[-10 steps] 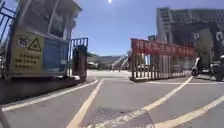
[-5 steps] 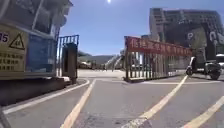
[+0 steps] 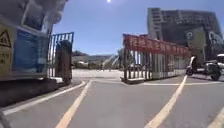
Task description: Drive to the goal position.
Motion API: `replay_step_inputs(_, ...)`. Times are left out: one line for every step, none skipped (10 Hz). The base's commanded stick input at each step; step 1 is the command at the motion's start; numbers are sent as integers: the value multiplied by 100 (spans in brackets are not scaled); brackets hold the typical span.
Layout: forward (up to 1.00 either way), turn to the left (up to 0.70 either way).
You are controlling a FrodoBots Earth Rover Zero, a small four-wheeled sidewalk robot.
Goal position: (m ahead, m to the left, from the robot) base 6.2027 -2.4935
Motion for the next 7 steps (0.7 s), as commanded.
replay_step_inputs(45,0)
replay_step_inputs(45,0)
replay_step_inputs(45,0)
replay_step_inputs(45,0)
replay_step_inputs(45,0)
replay_step_inputs(45,0)
replay_step_inputs(45,0)
